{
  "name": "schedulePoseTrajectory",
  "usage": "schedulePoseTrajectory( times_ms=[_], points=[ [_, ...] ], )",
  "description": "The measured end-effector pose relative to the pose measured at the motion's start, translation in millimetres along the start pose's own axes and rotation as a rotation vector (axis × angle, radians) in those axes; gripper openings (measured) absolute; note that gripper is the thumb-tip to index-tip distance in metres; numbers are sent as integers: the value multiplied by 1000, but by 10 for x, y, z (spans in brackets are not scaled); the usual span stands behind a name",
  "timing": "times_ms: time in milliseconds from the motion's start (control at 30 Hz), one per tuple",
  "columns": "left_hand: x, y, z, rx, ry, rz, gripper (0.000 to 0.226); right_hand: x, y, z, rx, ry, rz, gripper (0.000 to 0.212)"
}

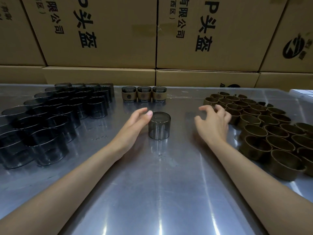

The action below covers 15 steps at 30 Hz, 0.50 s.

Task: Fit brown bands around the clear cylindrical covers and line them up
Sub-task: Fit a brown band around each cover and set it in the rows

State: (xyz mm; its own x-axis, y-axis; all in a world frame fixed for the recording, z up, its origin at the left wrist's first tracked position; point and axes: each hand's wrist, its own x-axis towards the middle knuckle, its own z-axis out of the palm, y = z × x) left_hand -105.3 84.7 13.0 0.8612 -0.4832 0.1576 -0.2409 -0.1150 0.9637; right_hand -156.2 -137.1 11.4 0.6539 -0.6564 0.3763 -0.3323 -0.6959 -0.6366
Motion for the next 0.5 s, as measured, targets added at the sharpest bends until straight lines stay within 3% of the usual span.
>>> schedulePoseTrajectory(
  times_ms=[167, 300, 433, 500],
  points=[
    [11, -9, -22, -34, 0, -7, 60, 147, 141, -110, -38, -49, 200, 48],
    [18, -7, -31, -66, -9, -12, 44, 169, 181, -113, -102, -19, 178, 49],
    [14, -3, -38, -90, -10, -7, 50, 170, 163, -112, -104, 18, 105, 63],
    [15, -5, -42, -97, -9, -2, 59, 167, 138, -108, -74, 36, 99, 59]
  ],
)
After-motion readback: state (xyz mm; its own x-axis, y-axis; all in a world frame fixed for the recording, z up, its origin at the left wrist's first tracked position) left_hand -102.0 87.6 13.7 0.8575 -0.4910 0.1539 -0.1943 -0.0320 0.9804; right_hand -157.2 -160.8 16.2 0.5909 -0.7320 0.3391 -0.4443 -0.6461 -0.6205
